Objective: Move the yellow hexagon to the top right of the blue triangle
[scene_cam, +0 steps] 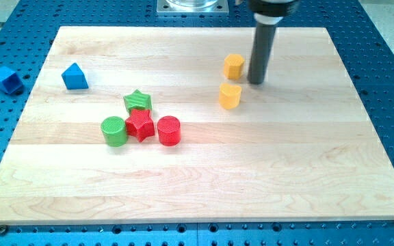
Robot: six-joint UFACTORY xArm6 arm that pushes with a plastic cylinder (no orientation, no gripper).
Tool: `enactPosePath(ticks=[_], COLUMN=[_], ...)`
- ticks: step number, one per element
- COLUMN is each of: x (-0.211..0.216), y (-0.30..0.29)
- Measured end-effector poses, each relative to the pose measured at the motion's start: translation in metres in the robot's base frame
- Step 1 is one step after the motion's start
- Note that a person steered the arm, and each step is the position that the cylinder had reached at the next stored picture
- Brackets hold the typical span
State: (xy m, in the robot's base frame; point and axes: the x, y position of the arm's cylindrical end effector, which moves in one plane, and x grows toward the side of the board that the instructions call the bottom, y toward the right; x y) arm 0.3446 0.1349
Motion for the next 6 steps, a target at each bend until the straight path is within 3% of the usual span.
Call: enactPosePath(ticks=[1, 2, 3, 4, 5, 6], x=[-0.02, -0.019, -0.018, -0.019, -0.009, 0.042], y=[-0.057, -0.192, -0.286, -0.199, -0.072, -0.04])
